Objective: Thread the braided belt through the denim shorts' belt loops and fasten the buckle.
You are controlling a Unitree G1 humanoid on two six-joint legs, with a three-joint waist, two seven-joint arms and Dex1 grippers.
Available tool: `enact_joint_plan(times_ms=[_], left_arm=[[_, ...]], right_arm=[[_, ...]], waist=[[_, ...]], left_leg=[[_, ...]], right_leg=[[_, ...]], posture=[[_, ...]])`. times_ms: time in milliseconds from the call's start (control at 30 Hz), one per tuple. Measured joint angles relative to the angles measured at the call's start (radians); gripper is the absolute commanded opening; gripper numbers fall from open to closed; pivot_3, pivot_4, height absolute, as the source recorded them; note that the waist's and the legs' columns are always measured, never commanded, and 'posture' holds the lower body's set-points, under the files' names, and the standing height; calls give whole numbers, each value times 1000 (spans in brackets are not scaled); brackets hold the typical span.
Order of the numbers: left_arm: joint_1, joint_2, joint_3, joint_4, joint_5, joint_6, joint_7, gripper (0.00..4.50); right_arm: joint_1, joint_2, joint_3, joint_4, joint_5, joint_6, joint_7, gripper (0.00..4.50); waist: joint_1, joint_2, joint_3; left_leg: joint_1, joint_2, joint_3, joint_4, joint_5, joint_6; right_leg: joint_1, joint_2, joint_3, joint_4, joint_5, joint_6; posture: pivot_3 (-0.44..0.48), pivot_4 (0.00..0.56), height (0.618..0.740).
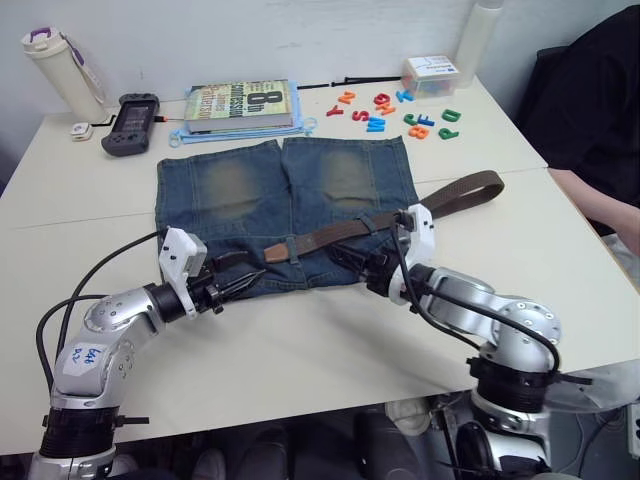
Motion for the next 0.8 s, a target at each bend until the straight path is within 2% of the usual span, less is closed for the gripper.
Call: enact_joint_plan(times_ms=[133,200,367,600,800], left_arm=[[-81,-60,29,47,-82,109,55,2832],[-111,-87,40,79,-112,158,85,2832],[-122,-113,40,119,-136,226,109,2832],[-159,-158,46,157,-159,269,139,2832],[-169,-181,28,169,-159,309,165,2832]], right_arm=[[-3,-85,63,-117,-2,-41,132,4432],[4,-143,101,-151,-52,-63,181,4432],[16,-208,183,-182,-196,-128,243,4432],[36,-277,240,-194,-356,-182,303,4432],[44,-276,251,-194,-401,-199,326,4432]], waist=[[6,-1,0],[8,-1,0],[6,-3,1],[29,-4,1],[29,-4,1]], left_leg=[[0,-1,-2,1,0,0],[0,-2,-2,1,0,0],[0,-2,-2,1,1,-1],[0,-2,-2,2,1,-1],[0,-2,-2,2,1,-1]], right_leg=[[2,0,-2,-1,0,0],[3,0,-2,-2,0,0],[2,0,-2,-2,0,0],[3,0,-2,-3,0,0],[3,-1,-2,-3,0,0]], posture=[[0,150,740],[0,150,740],[0,150,740],[0,150,740],[0,150,740]])
